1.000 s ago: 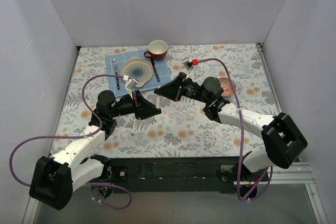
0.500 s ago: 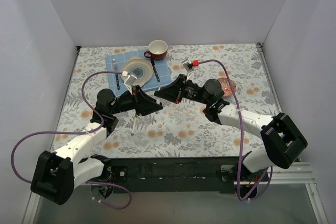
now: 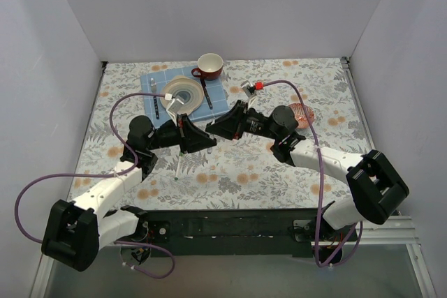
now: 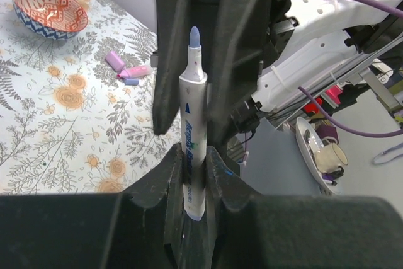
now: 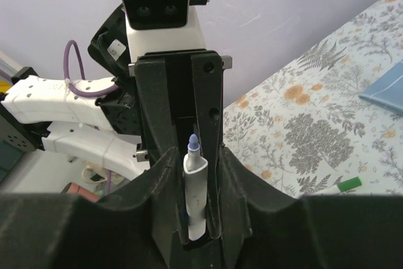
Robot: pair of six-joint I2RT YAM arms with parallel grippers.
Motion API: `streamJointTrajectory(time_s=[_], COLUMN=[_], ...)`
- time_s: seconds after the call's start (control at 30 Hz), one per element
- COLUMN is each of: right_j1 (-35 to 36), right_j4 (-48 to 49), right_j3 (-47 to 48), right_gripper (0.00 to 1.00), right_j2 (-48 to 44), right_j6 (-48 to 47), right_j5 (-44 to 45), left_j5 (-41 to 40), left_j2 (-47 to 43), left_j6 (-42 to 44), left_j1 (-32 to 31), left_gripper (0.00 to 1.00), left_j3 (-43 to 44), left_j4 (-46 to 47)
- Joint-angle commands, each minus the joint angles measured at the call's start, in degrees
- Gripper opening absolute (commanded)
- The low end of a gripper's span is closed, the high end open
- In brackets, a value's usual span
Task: Insert the pens into the pen caps
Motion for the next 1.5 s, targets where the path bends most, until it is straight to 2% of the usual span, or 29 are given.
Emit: streamJointTrajectory(time_s=[0.0, 0.03, 0.07, 0.13, 0.17, 0.23, 0.27, 0.33, 0.37, 0.43, 0.5, 0.6, 0.63, 0.67, 0.77, 0.87, 1.0, 1.13, 1.27, 1.47], right_j1=[-0.2, -0.4, -0.6, -0.6, -0.6, -0.9, -1.3, -1.7, -2.6, -4.8, -8.0, -9.5, -9.6, -9.6, -10.0, -10.4, -11.2, -15.0, -18.5, -19.7], right_j4=[-5.0, -11.4, -15.1, -25.2, -35.6, -47.2, -59.2, -67.0, -69.5, -76.8, -82.5, -86.4, -88.9, -90.5, -95.2, -95.0, -94.0, -95.9, -97.0, -95.6], right_j3=[0.8, 0.7, 0.6, 0.5, 0.5, 1.8, 2.5, 3.1, 2.8, 4.4, 6.0, 7.5, 7.6, 8.2, 9.5, 8.4, 5.7, 4.4, 2.9, 2.0], right_gripper=[0.51, 0.63, 0.66, 0.67, 0.67, 0.67, 0.67, 0.67, 0.67, 0.63, 0.61, 0.59, 0.51, 0.48, 0.44, 0.43, 0.39, 0.31, 0.31, 0.33], right_j2=[-2.9, -4.1, -5.4, -10.4, -12.2, -17.2, -20.0, -22.2, -23.4, -23.1, -21.1, -16.6, -15.4, -13.0, -10.0, -10.5, -9.9, -5.6, -3.7, -3.1], right_j6=[-0.8, -1.0, -2.1, -5.2, -6.7, -13.8, -16.5, -24.3, -26.6, -32.6, -36.8, -48.2, -53.9, -56.8, -62.4, -68.3, -70.6, -71.2, -71.6, -72.6], right_j5=[-2.0, -1.7, -1.3, 0.4, 3.3, 8.9, 17.8, 28.9, 40.2, 47.6, 54.0, 55.6, 54.4, 53.8, 54.0, 47.7, 48.3, 48.5, 48.3, 47.3], left_j5=[-0.6, -5.7, -8.4, -17.2, -19.8, -23.7, -25.8, -27.2, -27.0, -25.1, -19.5, -14.3, -13.2, -13.3, -19.2, -21.2, -23.1, -24.2, -25.1, -25.7], left_j2=[-2.0, -2.6, -3.9, -5.1, -6.3, -7.9, -8.7, -11.6, -12.8, -15.3, -15.2, -13.2, -12.1, -11.7, -11.7, -13.1, -12.9, -13.1, -13.2, -12.7], left_j6=[6.0, 9.9, 11.3, 13.1, 14.9, 17.1, 19.0, 19.8, 19.7, 19.6, 21.3, 19.0, 18.5, 18.3, 18.9, 18.1, 18.6, 18.9, 19.4, 19.5], left_j1=[-0.2, -0.2, -0.3, -0.2, -0.2, -0.2, -0.1, -0.1, -0.1, 0.0, -0.1, -0.1, -0.1, 0.0, -0.1, -0.3, -1.0, -1.4, -1.3, -1.4], left_gripper=[0.0, 0.0, 0.0, 0.0, 0.0, 0.0, 0.0, 0.0, 0.0, 0.0, 0.0, 0.0, 0.0, 0.0, 0.0, 0.0, 0.0, 0.0, 0.0, 0.0], left_j3=[3.9, 5.9, 6.8, 9.5, 10.0, 10.2, 9.8, 8.1, 5.6, 3.6, 4.0, 3.6, 3.7, 3.9, 4.6, 3.8, 3.9, 3.8, 4.1, 4.0], left_j4=[-10.0, -14.3, -21.8, -28.2, -33.1, -36.0, -37.6, -36.7, -33.5, -30.7, -30.6, -28.7, -28.3, -28.4, -30.8, -29.9, -30.8, -31.1, -31.9, -32.1])
